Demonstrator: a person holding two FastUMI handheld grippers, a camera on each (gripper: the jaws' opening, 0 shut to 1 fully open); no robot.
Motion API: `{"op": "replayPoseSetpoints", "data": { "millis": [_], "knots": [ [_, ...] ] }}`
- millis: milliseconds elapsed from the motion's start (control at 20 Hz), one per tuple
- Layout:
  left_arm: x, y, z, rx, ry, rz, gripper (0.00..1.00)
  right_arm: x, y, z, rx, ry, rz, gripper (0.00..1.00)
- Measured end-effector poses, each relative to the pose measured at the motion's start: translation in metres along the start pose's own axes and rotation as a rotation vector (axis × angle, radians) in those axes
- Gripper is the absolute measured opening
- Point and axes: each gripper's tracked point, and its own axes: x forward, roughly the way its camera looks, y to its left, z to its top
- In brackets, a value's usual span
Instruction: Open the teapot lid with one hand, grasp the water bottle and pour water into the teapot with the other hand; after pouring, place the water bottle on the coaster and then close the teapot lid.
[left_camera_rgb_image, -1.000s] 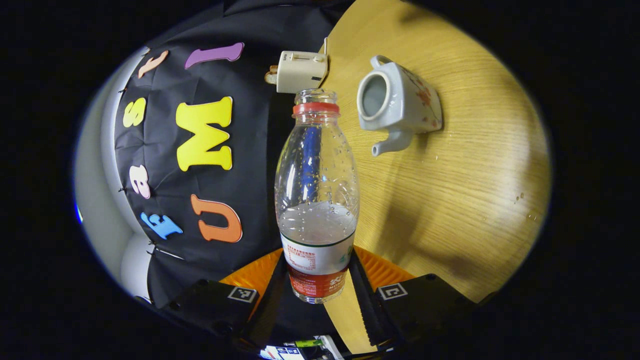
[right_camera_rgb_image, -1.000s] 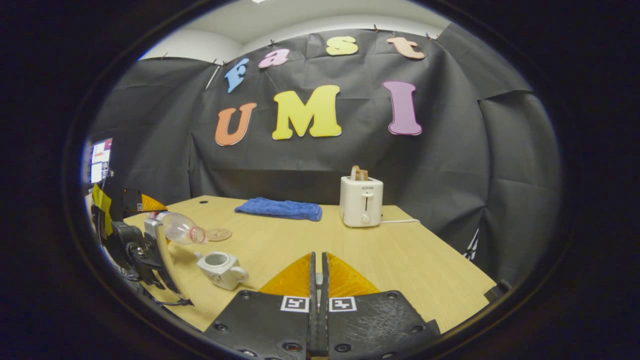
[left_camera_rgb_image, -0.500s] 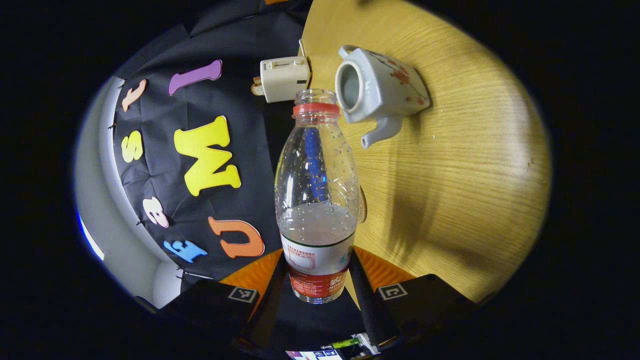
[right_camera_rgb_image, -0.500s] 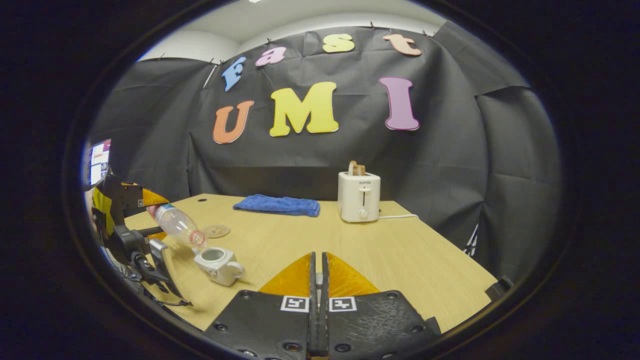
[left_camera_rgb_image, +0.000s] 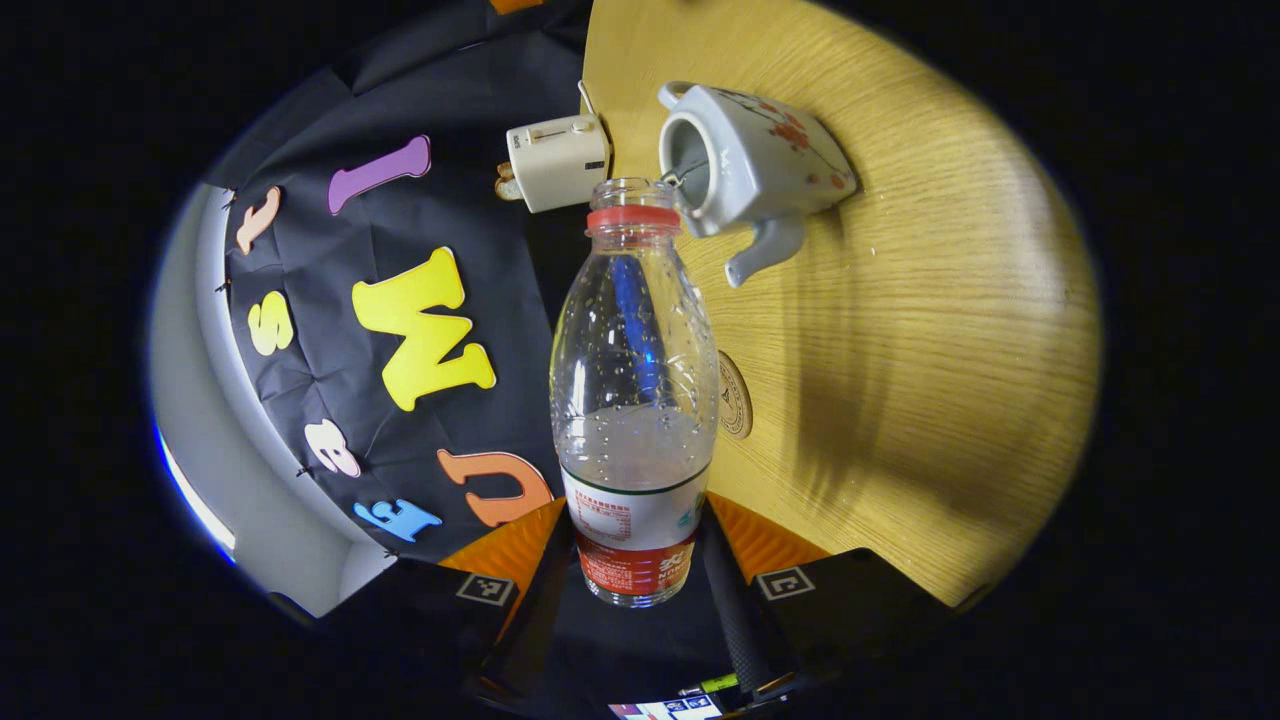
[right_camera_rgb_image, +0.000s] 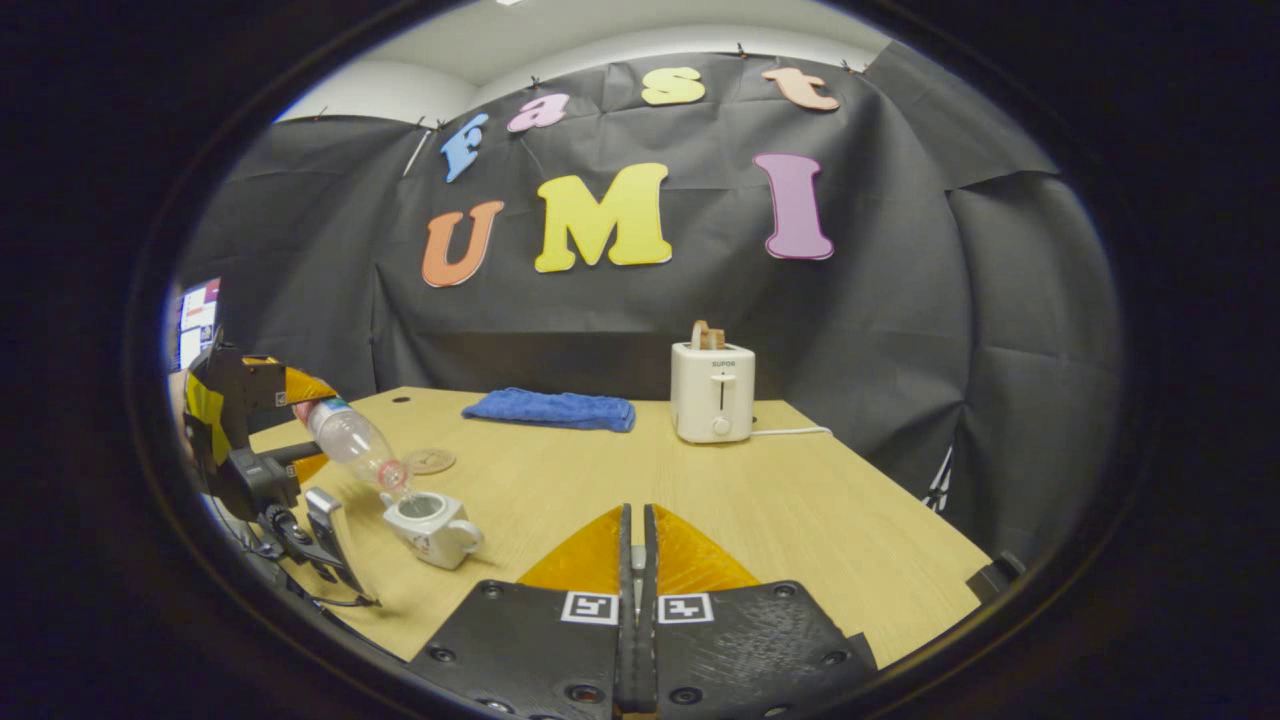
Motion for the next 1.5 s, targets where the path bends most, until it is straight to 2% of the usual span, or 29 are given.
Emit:
{"op": "replayPoseSetpoints", "data": {
  "millis": [400,1500],
  "knots": [
    [-0.002,0.007,-0.003,0.067,0.004,0.042,0.72,0.000,-0.002,0.000,0.007,-0.002,0.002,0.00],
    [0.003,0.036,0.002,0.217,-0.007,0.082,0.72,-0.003,-0.012,-0.007,0.040,-0.007,0.006,0.00]
  ]
}}
